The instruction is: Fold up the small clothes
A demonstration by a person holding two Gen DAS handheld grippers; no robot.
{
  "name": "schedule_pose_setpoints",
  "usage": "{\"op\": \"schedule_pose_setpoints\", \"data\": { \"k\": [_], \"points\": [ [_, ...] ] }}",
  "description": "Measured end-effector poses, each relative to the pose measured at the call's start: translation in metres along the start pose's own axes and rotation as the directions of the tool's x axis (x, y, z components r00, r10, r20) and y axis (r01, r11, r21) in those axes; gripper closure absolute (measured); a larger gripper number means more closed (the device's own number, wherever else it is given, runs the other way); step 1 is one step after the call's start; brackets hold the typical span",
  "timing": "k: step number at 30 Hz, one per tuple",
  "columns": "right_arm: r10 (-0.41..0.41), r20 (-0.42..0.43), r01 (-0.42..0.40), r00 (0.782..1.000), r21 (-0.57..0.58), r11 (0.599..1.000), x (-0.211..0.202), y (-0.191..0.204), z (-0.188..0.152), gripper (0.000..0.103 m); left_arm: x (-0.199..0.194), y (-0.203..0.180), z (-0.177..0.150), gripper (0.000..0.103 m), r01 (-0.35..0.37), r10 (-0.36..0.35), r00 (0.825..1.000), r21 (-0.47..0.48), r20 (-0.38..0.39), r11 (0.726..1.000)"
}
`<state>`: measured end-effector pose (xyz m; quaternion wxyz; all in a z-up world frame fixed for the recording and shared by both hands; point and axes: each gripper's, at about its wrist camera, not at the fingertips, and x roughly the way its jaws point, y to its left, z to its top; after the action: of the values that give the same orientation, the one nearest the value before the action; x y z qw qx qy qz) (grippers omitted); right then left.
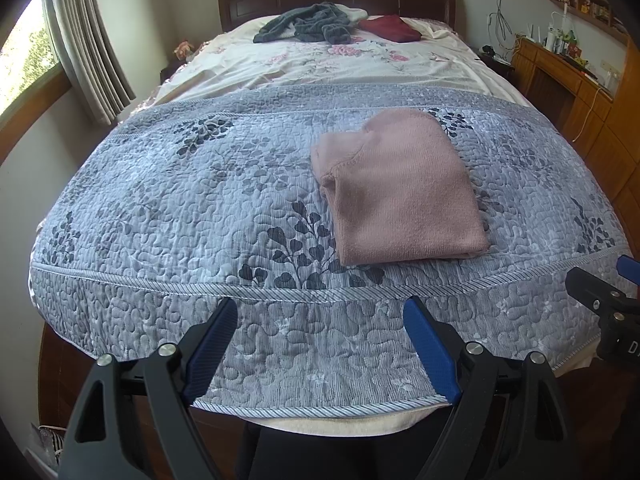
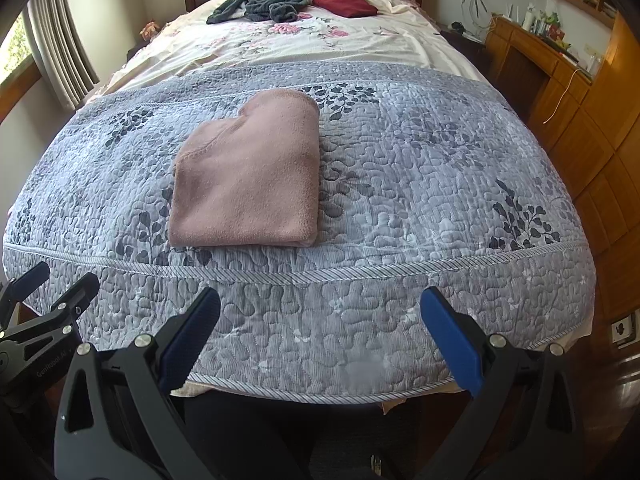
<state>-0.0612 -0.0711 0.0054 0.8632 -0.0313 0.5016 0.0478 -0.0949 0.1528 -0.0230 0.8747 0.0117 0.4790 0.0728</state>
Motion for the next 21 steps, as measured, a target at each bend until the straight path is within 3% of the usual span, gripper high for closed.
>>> {"op": "schedule_pose_setpoints", "data": {
  "k": [21],
  "points": [
    [-0.016,0.022,0.016,1.000,0.022,1.000,-0.012,0.004,-0.004,0.003,-0.007,-0.003,0.003,0.018,-0.004,0.004,1.000,0.011,0.022,1.000]
  ]
}}
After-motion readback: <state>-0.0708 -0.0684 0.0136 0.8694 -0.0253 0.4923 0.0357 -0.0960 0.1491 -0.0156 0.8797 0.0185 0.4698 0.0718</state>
